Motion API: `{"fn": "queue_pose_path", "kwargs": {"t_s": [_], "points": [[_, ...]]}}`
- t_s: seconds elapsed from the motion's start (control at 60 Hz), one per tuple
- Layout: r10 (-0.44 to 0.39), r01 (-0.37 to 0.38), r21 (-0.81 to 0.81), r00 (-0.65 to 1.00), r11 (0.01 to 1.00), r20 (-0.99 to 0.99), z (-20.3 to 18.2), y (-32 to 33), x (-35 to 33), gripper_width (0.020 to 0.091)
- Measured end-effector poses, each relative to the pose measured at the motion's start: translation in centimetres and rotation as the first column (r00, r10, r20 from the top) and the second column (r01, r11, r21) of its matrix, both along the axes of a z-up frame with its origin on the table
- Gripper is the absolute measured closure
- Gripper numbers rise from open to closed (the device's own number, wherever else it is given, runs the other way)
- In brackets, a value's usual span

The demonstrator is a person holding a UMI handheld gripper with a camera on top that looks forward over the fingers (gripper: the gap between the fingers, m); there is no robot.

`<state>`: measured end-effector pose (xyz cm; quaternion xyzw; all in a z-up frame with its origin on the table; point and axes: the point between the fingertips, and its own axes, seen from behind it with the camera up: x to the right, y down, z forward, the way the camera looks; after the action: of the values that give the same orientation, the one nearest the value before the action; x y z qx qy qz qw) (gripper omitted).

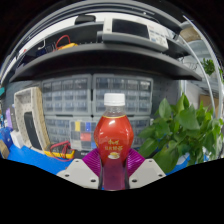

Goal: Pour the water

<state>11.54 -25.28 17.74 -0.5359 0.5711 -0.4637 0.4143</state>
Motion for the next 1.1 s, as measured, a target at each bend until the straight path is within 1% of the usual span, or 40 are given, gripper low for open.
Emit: {"fn": "queue_pose_path", "kwargs": {"t_s": [0.183,0.217,0.233,0.267,0.3,0.317,0.367,0.383,0.417,0.467,0.483,0.5,0.533,0.6,0.667,0.817,0.85,0.917,1.05,1.1], "points": [[0.023,-0.024,-0.005,0.997,1.0,-0.076,-7.6,-0.7,0.4,0.0805],[0.031,-0.031,0.007,0.995,1.0,-0.099,-9.1,-0.6,-0.3,0.0793],[0.023,-0.023,0.015,0.999,1.0,-0.041,-8.1,-0.7,0.0,0.0784],[0.014,-0.012,0.049,1.0,0.999,-0.027,-8.5,-0.8,-0.2,0.0787],[0.01,-0.01,0.061,1.0,0.998,0.0,-8.3,-0.7,-0.6,0.0763],[0.014,-0.014,0.056,1.0,0.998,-0.001,-8.2,-0.8,-0.2,0.0764],[0.021,-0.022,0.05,1.0,0.999,0.01,-8.3,-0.5,-0.8,0.0734],[0.021,-0.021,0.043,1.0,0.999,0.01,-8.3,-0.6,-0.9,0.071],[0.021,-0.021,0.033,1.0,0.999,0.006,-8.4,-0.6,-0.8,0.0697],[0.013,-0.013,0.031,1.0,0.999,-0.008,-8.4,-0.6,-0.2,0.0659],[0.01,-0.009,0.031,1.0,0.999,-0.016,-8.6,-0.7,-0.2,0.0645],[0.004,-0.003,0.028,0.999,1.0,-0.034,-8.9,-0.8,-0.2,0.0616],[-0.008,0.01,0.02,0.996,1.0,-0.087,-10.3,-1.0,-0.8,0.0524],[0.005,0.0,0.028,0.986,1.0,-0.169,-12.0,-0.6,-1.6,0.0341],[0.005,0.0,0.029,0.983,1.0,-0.183,-12.4,-0.3,-3.3,0.034],[-0.077,0.08,0.006,0.977,0.997,-0.2,-11.4,-1.3,-9.5,0.0338],[-0.089,0.091,0.001,0.973,0.996,-0.213,-11.3,-1.1,-11.1,0.0348],[-0.107,0.111,0.002,0.966,0.994,-0.237,-10.4,-0.3,-13.8,0.0345],[-0.084,0.091,0.016,0.959,0.996,-0.272,-7.6,4.2,-17.5,0.0348],[-0.056,0.07,0.044,0.962,0.997,-0.268,-6.2,6.8,-18.2,0.0348]]}}
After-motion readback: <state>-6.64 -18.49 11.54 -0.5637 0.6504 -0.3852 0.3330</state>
